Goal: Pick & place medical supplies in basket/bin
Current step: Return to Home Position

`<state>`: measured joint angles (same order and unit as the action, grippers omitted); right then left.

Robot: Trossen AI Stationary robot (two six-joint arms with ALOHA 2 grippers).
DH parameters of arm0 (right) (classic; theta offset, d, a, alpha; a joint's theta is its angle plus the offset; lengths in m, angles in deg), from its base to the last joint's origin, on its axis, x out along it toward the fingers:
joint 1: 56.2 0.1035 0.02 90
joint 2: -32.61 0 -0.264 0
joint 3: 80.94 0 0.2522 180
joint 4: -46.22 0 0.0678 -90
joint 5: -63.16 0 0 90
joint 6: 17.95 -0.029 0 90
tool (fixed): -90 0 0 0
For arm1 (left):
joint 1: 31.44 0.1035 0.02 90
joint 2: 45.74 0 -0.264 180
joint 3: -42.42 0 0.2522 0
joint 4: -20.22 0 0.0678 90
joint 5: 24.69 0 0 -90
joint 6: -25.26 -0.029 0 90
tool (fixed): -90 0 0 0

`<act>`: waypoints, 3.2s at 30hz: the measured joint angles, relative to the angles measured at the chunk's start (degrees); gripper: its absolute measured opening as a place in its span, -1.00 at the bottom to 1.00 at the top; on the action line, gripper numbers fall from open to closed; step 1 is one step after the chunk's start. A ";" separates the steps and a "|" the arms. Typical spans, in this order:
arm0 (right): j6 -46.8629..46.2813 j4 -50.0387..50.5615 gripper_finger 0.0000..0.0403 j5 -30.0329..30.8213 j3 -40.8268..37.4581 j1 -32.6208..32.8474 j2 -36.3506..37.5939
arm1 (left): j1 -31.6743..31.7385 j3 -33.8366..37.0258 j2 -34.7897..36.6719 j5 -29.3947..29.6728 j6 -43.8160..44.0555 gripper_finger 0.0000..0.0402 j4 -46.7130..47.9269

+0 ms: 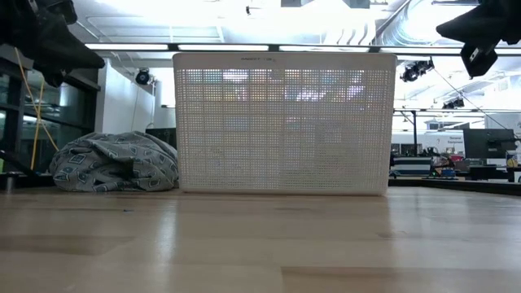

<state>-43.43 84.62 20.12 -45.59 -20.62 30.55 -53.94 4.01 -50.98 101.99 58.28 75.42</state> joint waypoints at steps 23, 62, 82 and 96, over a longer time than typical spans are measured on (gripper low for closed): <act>0.02 0.76 -1.00 -9.87 0.02 0.04 -0.08 | 0.00 16.20 4.88 -1.35 -1.16 -0.70 -18.97; 10.12 -29.42 -1.00 -17.94 -21.01 0.02 -0.15 | 0.01 16.17 4.88 2.74 -7.18 -0.70 -18.72; 11.02 -29.20 -1.00 -17.79 -21.05 0.02 -0.15 | 0.00 16.13 4.86 -16.38 -9.15 -0.70 -24.51; 11.33 -29.14 -1.00 -17.55 -21.10 0.02 -0.57 | 0.00 19.52 2.76 -19.35 -11.82 -0.70 -29.39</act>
<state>-32.10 55.49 2.57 -66.69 -20.61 29.97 -53.94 23.53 -48.22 82.64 46.46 46.03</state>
